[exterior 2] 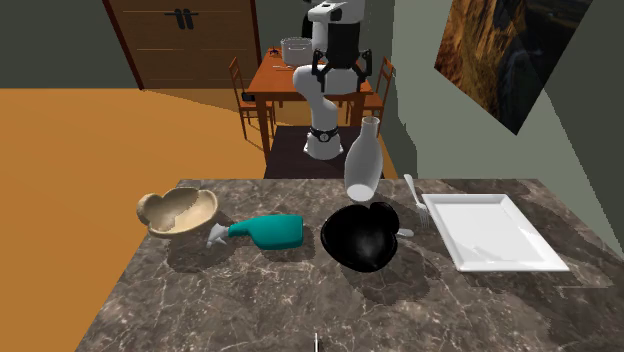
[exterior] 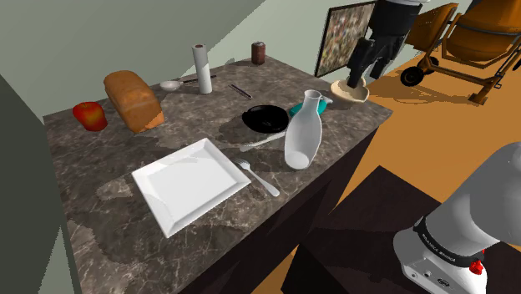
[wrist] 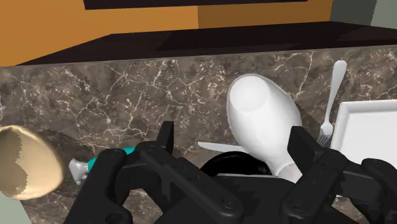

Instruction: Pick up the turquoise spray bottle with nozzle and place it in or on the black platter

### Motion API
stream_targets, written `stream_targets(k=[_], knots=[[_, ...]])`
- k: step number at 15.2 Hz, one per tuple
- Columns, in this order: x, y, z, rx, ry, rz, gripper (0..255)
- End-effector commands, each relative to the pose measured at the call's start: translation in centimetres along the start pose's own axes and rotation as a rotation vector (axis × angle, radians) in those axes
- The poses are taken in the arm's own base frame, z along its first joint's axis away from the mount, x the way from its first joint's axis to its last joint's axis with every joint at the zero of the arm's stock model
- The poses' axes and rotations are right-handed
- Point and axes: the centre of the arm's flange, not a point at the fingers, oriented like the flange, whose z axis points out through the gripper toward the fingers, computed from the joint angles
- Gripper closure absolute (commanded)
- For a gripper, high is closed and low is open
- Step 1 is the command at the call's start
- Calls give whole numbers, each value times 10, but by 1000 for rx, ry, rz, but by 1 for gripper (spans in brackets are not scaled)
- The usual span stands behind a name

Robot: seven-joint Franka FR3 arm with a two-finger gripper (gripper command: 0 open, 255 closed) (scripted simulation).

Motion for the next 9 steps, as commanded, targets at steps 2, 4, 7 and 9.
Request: stream_targets(k=[2,4,7,9], knots=[[11,2,7,-1,-3,35,0],[34,7,21,-2,-8,105,0],[67,18,42,-4,-16,211,0],[88,27,57,-5,-21,281,0]])
